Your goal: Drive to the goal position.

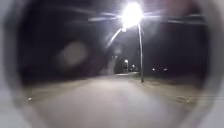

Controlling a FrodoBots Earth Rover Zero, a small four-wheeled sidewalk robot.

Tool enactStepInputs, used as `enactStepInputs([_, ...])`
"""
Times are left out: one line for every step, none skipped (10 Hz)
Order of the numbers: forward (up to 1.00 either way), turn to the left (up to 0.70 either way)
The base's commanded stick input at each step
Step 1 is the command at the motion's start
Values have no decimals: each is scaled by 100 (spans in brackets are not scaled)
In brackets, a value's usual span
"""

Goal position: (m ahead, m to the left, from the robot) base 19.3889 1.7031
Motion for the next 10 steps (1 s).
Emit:
enactStepInputs([100,0])
enactStepInputs([100,0])
enactStepInputs([100,0])
enactStepInputs([100,0])
enactStepInputs([100,0])
enactStepInputs([100,0])
enactStepInputs([100,0])
enactStepInputs([100,0])
enactStepInputs([100,0])
enactStepInputs([100,0])
